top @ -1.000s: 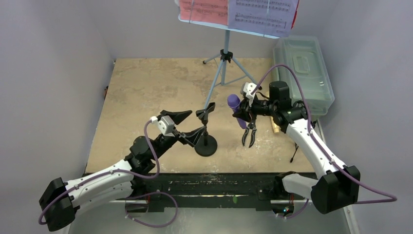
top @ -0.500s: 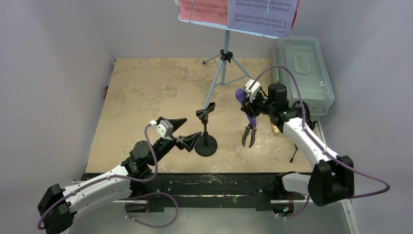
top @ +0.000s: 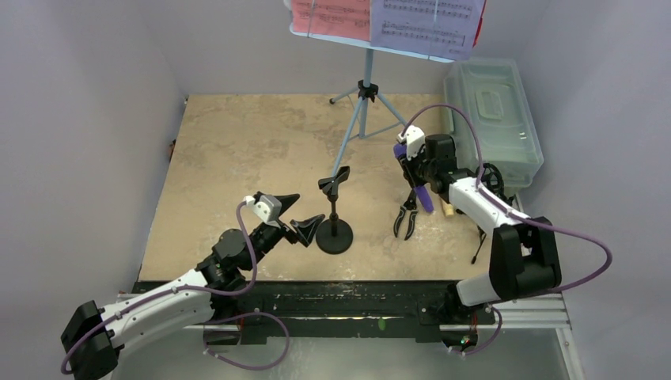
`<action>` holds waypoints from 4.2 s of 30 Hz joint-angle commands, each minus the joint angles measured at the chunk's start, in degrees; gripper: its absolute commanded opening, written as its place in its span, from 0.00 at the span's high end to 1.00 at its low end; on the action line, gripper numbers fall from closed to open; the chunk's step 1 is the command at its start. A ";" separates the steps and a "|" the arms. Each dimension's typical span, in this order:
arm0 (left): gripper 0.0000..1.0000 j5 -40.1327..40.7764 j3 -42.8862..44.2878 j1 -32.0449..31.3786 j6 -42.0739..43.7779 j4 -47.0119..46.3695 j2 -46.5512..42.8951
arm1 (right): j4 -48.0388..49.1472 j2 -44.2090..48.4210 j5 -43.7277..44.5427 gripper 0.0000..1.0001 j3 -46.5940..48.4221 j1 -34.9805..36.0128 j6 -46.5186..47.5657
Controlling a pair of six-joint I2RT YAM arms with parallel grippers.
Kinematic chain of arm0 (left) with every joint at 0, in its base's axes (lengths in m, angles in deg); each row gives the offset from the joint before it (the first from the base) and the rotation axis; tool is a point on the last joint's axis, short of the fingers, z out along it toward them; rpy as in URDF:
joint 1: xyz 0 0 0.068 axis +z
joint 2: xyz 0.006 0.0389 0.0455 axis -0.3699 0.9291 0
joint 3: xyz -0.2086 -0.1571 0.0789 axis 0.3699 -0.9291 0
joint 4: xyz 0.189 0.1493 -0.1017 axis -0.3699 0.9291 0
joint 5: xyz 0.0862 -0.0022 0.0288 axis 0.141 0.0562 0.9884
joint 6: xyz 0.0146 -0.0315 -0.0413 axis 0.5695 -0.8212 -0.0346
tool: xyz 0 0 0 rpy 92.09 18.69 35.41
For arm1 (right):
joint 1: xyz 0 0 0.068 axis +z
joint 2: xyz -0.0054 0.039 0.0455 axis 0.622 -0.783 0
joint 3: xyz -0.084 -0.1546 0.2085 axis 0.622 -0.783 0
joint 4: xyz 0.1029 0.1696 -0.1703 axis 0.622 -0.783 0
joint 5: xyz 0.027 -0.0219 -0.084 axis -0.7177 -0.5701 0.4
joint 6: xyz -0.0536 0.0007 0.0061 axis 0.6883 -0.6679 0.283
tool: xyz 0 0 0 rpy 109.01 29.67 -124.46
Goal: Pack up the instrument practice props
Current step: Place the microphone at the center of the board, then pick up the microphone stand at the center of the board.
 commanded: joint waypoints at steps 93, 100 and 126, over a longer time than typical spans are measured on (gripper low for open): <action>0.96 -13.41 4.63 -0.06 8.50 -38.32 33.62 | -24.07 10.63 -56.15 0.01 -2.54 -0.23 39.48; 1.00 -12.56 7.40 -0.15 -3.83 -39.99 30.89 | -24.44 10.83 -61.72 0.01 -3.07 -0.27 38.99; 1.00 -8.06 15.54 -1.28 -18.01 -67.45 46.72 | 10.06 10.31 -69.68 0.24 -10.16 6.41 -2.44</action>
